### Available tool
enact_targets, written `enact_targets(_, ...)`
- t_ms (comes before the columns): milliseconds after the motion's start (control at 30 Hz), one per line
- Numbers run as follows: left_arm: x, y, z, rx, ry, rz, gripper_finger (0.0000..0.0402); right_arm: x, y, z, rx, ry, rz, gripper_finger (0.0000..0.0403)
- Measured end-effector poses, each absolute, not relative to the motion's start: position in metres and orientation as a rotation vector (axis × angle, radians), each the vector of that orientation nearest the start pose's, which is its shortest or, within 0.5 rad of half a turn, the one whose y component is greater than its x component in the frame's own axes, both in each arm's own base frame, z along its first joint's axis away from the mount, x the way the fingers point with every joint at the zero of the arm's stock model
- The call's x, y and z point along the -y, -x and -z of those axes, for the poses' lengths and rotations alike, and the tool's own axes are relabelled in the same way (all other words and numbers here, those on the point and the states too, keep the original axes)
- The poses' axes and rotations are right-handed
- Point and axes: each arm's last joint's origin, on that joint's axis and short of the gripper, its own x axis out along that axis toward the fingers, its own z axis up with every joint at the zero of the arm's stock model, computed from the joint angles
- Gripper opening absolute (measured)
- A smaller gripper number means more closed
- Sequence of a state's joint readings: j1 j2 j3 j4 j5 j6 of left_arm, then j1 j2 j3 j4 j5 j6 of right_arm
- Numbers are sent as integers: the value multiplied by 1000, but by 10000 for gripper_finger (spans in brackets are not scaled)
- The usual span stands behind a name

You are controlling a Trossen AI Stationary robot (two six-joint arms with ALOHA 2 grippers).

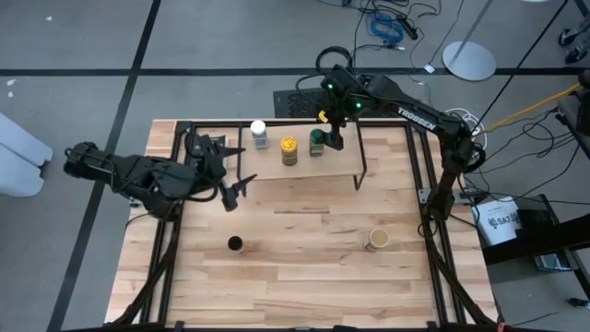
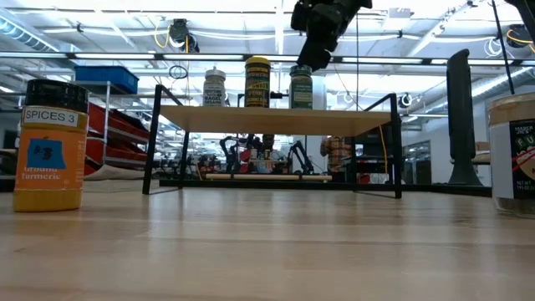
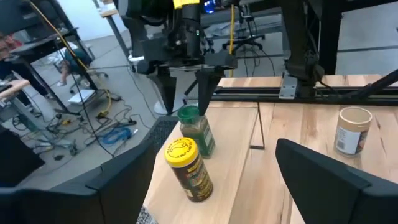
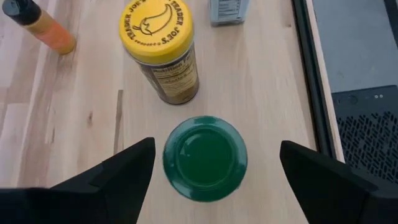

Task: Shelf spices
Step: Remove the green seasoning bottle from the shelf

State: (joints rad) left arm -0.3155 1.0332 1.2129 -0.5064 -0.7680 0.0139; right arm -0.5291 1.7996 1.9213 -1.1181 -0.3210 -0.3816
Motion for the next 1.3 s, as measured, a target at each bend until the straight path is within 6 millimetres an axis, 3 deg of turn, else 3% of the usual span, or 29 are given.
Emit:
enact_targets(600, 37, -201, -402, -303, -176, -427, 343, 169, -337, -356, -1000, -19, 36, 327)
enact_targets(1133, 37, -201, -402, -304, -176, -426, 343, 168, -335, -355, -1016, -24, 38, 203)
enact_targets(1300, 37, -201, -402, -304, -176, -426, 343, 167, -336, -355, -1018, -39, 43, 191)
